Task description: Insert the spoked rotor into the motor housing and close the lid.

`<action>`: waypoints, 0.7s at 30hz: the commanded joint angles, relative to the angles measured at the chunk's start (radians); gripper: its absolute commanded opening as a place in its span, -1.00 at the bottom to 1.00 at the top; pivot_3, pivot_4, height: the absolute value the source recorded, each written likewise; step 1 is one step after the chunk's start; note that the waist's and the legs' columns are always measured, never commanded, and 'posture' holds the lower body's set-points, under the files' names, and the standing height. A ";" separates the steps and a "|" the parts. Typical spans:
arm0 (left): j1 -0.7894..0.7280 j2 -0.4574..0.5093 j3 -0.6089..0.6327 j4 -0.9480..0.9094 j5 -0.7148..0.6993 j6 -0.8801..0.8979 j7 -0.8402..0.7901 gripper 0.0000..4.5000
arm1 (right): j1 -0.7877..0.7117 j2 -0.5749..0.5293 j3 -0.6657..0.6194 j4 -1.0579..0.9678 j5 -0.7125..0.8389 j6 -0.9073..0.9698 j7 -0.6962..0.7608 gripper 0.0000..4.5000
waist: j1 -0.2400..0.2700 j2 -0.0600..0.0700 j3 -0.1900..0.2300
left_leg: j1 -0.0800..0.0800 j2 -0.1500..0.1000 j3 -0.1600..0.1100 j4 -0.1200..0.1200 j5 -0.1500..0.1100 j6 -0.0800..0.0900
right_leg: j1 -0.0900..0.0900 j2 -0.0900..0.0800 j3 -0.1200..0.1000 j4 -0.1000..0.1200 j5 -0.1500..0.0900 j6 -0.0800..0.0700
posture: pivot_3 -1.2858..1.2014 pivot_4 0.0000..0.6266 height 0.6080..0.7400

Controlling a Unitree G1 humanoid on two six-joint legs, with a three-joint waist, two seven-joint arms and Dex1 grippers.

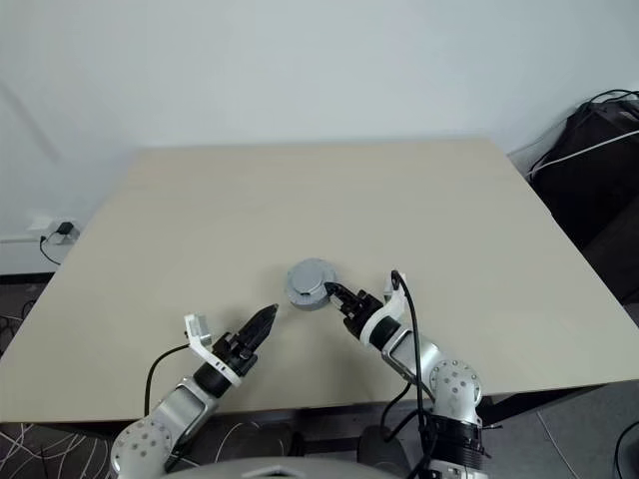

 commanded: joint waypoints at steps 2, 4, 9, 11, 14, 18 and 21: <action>0.000 -0.043 0.011 0.009 -0.132 0.012 0.010 0.99 | -0.036 0.063 0.030 -0.067 0.068 -0.030 0.009 -0.46 | 0.000 0.000 0.000 | 0.000 0.000 0.000 0.000 0.000 0.000 | 0.000 0.000 0.000 0.000 0.000 0.000 | 0.03 -1.00 1.00; 0.010 -0.047 0.005 0.012 -0.162 0.013 0.022 0.99 | -0.034 0.060 0.035 -0.068 0.079 -0.030 0.007 -0.46 | 0.000 0.000 0.000 | 0.000 0.000 0.000 0.000 0.000 0.000 | 0.000 0.001 0.000 0.000 0.000 0.000 | 0.03 -1.00 1.00; 0.027 -0.059 -0.009 0.021 -0.229 0.001 0.046 0.99 | -0.032 0.049 0.051 -0.074 0.121 -0.018 0.005 -0.46 | 0.000 0.000 0.000 | 0.000 0.000 0.000 0.001 0.000 0.000 | 0.001 0.000 0.000 0.000 0.000 0.000 | 0.03 -1.00 1.00; 0.031 -0.064 -0.015 0.028 -0.254 -0.002 0.055 0.99 | -0.028 0.042 0.064 -0.077 0.136 -0.006 0.002 -0.46 | 0.000 0.000 0.000 | 0.000 0.000 0.000 0.001 0.000 0.000 | 0.001 0.000 0.000 0.001 0.000 0.000 | 0.03 -1.00 1.00; 0.035 -0.066 -0.024 0.037 -0.286 -0.008 0.065 0.99 | -0.021 0.036 0.077 -0.080 0.157 0.004 -0.003 -0.46 | 0.000 0.000 0.000 | 0.000 0.000 0.000 0.002 0.000 0.000 | 0.001 0.001 0.000 0.000 0.000 0.000 | 0.03 -1.00 1.00; 0.035 -0.066 -0.035 0.046 -0.321 -0.019 0.071 0.99 | -0.009 0.014 0.105 -0.089 0.195 0.038 -0.009 -0.46 | 0.000 0.000 0.000 | 0.000 0.000 0.000 0.002 0.000 0.000 | 0.001 0.001 0.000 0.001 0.000 0.000 | 0.03 -1.00 1.00; 0.030 -0.063 -0.043 0.047 -0.337 -0.028 0.068 0.99 | 0.001 -0.006 0.126 -0.092 0.211 0.062 -0.014 -0.46 | 0.001 0.000 0.000 | 0.000 0.000 0.000 0.002 0.000 0.000 | 0.001 0.000 0.000 0.001 0.000 -0.001 | 0.03 -1.00 1.00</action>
